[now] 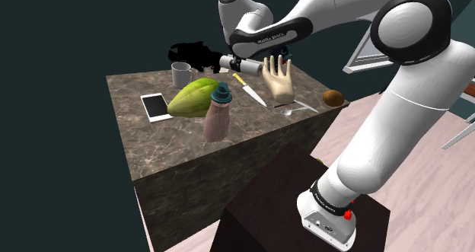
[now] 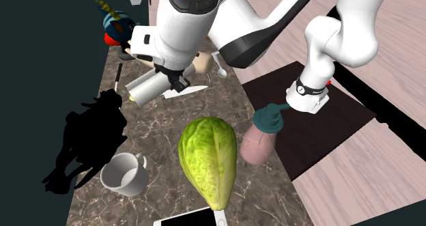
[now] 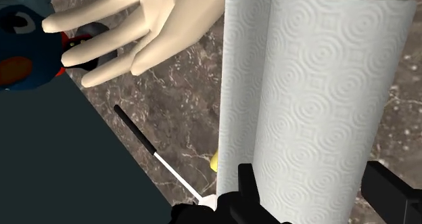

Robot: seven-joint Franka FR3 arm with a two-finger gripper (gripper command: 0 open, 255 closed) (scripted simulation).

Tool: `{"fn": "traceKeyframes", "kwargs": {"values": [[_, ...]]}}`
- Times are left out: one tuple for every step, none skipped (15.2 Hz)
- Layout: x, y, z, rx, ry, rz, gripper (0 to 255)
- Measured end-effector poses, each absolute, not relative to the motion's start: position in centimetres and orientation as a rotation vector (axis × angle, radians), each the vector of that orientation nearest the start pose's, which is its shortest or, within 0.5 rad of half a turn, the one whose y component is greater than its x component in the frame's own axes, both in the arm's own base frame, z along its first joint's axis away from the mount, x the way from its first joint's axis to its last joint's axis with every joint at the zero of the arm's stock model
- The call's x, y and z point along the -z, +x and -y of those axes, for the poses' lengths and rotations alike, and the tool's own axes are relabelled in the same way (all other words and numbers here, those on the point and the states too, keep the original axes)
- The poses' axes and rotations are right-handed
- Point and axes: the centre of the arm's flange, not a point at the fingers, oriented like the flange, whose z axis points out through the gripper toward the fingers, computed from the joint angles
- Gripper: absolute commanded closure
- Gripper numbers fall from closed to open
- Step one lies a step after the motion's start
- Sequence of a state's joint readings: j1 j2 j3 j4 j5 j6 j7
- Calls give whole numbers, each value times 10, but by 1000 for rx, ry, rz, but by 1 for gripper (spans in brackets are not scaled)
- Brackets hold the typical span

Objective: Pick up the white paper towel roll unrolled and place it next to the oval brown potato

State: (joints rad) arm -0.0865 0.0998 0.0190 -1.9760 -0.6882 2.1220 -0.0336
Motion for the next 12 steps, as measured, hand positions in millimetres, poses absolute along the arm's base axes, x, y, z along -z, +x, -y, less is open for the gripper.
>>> {"fn": "traceKeyframes", "kwargs": {"values": [[-437, 584, 68, -19, 2517, -410, 255], [-442, 584, 67, -19, 2517, -410, 255], [-447, 585, 67, -19, 2517, -411, 255], [-453, 585, 68, -19, 2517, -411, 255], [-458, 585, 68, -19, 2517, -411, 255], [-463, 584, 68, -19, 2517, -410, 255], [-466, 585, 68, -19, 2517, -410, 255], [-469, 581, 73, -19, 2517, -411, 255], [-469, 576, 83, -19, 2517, -411, 255], [-467, 570, 92, -19, 2517, -410, 255], [-468, 562, 103, -18, 2518, -410, 255], [-468, 557, 114, -18, 2518, -409, 255]]}}
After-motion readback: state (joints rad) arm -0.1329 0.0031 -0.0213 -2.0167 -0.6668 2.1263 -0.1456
